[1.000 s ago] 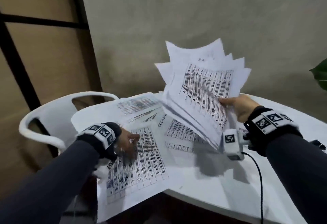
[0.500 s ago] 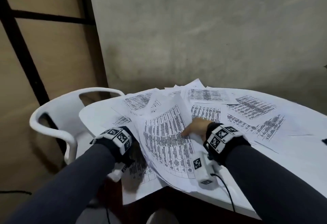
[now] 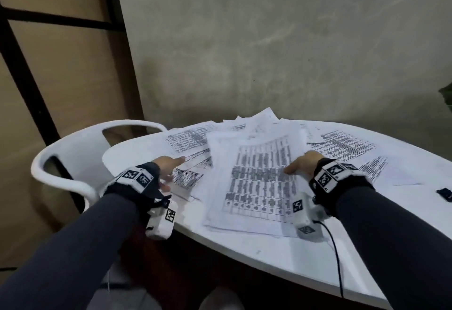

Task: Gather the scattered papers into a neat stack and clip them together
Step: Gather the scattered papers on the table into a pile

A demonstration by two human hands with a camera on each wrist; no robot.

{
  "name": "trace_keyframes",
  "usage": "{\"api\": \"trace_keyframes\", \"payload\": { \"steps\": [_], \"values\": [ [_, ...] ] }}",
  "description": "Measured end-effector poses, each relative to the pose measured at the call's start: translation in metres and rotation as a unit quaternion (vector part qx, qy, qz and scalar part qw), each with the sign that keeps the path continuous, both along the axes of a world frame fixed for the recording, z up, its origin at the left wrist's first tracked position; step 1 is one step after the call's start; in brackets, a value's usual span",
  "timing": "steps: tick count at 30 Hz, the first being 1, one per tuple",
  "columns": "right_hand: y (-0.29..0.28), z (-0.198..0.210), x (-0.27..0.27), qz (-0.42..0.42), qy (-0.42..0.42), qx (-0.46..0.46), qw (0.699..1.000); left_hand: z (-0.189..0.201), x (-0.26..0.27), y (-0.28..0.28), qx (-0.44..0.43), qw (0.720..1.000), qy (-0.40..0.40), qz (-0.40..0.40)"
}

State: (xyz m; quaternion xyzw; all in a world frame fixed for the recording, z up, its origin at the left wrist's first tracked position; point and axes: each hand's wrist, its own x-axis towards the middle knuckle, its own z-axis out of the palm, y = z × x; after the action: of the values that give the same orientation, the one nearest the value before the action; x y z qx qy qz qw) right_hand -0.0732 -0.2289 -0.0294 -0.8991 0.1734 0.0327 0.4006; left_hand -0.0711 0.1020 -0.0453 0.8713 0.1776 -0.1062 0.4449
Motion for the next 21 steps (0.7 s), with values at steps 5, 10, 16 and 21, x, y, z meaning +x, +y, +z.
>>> {"api": "trace_keyframes", "payload": {
  "steps": [5,10,16,21],
  "values": [
    [-0.023,-0.003,0.003,-0.003,0.04,-0.106,0.994,0.005,0.016,-0.016,0.204,0.971,-0.041,-0.121],
    [-0.012,-0.008,0.018,0.016,0.042,-0.128,0.991,-0.002,0.037,-0.039,0.376,0.895,0.074,-0.227],
    [-0.001,-0.011,0.042,-0.039,0.025,-0.076,0.996,0.008,0.045,-0.05,0.388,0.835,0.153,-0.359],
    [-0.006,-0.016,0.042,-0.001,0.062,-0.067,0.996,0.028,0.048,-0.04,0.261,0.913,0.081,-0.304]
  ]
}}
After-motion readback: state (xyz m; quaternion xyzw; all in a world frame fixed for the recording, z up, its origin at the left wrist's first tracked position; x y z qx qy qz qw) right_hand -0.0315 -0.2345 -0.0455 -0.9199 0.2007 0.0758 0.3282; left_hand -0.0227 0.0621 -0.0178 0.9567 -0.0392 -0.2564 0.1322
